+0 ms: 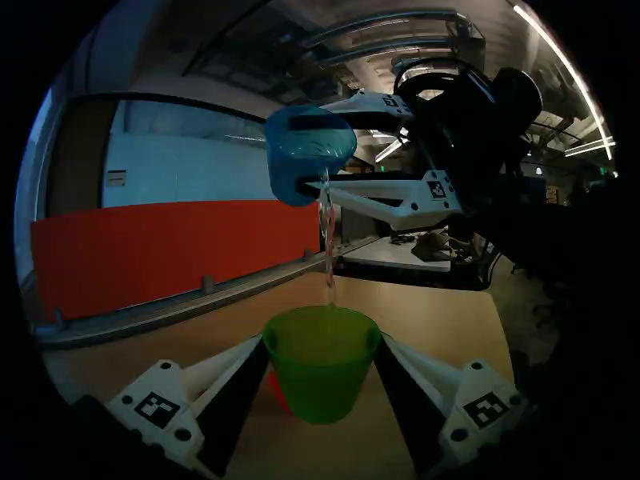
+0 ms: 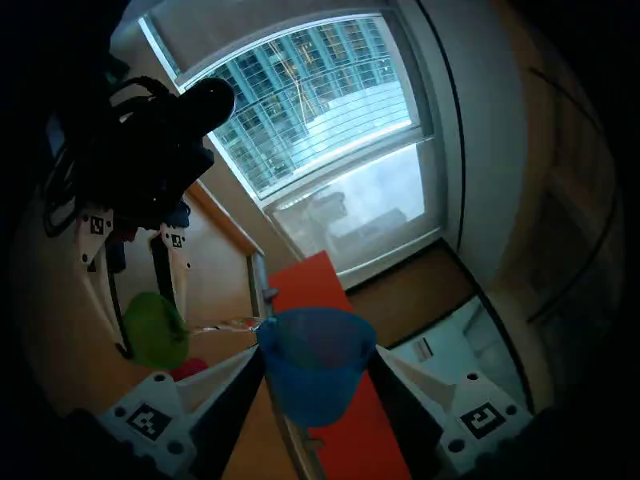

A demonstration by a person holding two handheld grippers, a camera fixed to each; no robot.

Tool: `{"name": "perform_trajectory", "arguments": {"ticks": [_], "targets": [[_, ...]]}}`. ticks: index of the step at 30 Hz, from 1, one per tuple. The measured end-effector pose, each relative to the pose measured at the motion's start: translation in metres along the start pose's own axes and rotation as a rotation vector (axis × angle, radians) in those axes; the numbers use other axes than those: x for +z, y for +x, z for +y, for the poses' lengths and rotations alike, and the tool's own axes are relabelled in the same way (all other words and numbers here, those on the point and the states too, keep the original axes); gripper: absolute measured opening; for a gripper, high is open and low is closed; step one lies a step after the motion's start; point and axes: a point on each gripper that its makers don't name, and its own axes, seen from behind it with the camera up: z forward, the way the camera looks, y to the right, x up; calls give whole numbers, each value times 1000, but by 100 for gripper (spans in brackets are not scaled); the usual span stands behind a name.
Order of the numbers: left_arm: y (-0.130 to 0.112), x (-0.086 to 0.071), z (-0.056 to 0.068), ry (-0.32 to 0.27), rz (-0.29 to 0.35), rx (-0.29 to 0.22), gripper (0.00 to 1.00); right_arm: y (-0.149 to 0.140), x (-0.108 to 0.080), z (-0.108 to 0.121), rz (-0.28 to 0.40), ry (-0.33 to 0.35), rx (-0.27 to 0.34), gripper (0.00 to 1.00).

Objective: Pour water

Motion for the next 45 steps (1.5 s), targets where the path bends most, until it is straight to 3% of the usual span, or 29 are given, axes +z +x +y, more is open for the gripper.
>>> {"name": "perform_trajectory", "arguments": {"ticks": [12, 45], "targets": [[-2, 1, 1, -5, -4, 0, 87, -4, 4, 1, -10, -8, -68, 89], [-1, 0, 3, -16, -6, 11, 87, 9, -1, 31, 17, -55, -195, 89]]}}
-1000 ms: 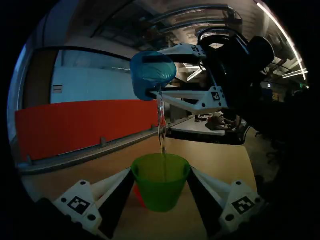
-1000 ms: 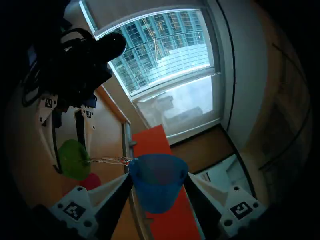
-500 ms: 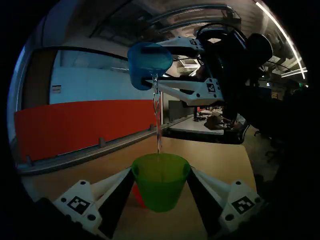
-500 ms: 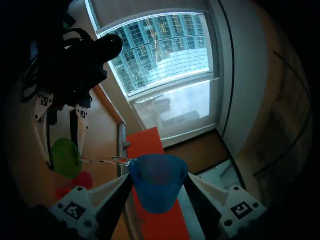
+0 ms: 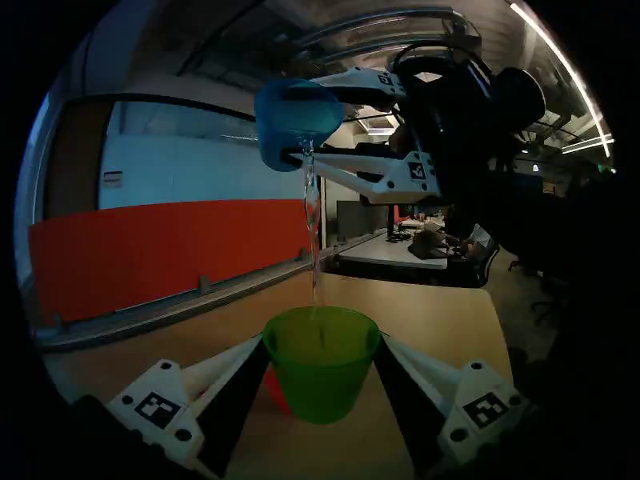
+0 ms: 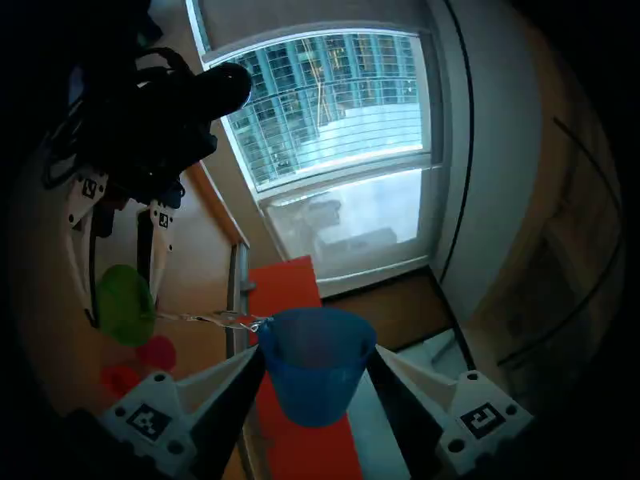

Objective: Pour water

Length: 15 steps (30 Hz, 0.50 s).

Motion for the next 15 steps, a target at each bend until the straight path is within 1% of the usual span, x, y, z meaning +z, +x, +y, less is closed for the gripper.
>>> {"name": "perform_trajectory", "arguments": {"ticks": [15], "targets": [[0, 3, 6, -10, -2, 9, 87, 1, -5, 7, 5, -13, -57, 89]]}}
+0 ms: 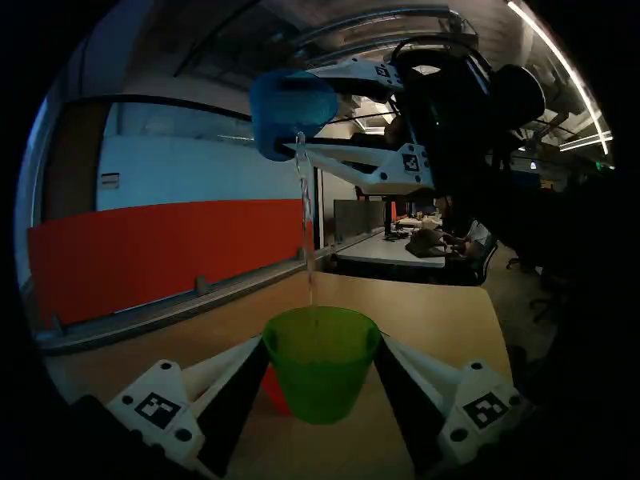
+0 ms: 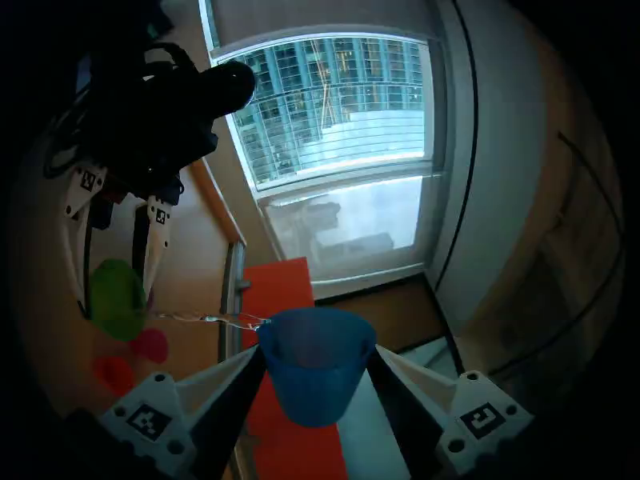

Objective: Pour water

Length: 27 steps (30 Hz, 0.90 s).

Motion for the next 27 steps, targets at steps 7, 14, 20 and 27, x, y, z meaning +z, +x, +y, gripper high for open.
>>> {"name": "perform_trajectory", "arguments": {"ticks": [7, 14, 20, 27], "targets": [[-1, -1, 1, -1, 0, -1, 87, 3, 0, 5, 5, -6, -25, 89], [-1, -2, 2, -4, 2, -5, 87, 6, 1, 6, 13, -6, -50, 89], [-1, -2, 3, -6, 4, -3, 87, 8, 3, 7, 18, -7, -68, 89], [-1, -3, 2, -5, 4, -5, 87, 10, 4, 9, 23, -9, -92, 89]]}}
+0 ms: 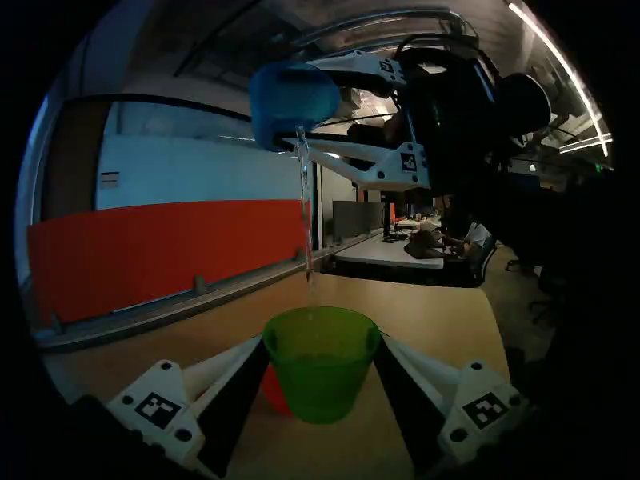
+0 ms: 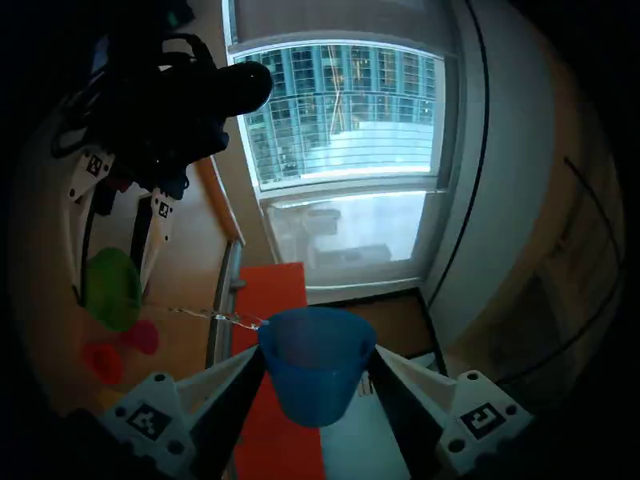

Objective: Pour water

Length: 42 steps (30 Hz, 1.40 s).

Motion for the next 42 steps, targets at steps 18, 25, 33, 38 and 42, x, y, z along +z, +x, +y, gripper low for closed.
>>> {"name": "perform_trajectory", "arguments": {"ticks": [18, 25, 33, 38, 42], "targets": [[3, 2, -2, 4, 4, -2, 87, 5, 4, 3, 4, -17, -93, 89], [2, 3, -3, 3, 2, -3, 86, 10, 5, 3, 9, -22, -133, 89], [3, 5, -3, 3, 5, -4, 86, 16, 6, 1, 13, -26, -184, 89], [4, 5, -3, 4, 7, -4, 86, 18, 7, 0, 15, -31, -202, 89], [4, 6, -3, 5, 7, -4, 86, 20, 7, -1, 17, -31, -211, 89]]}}
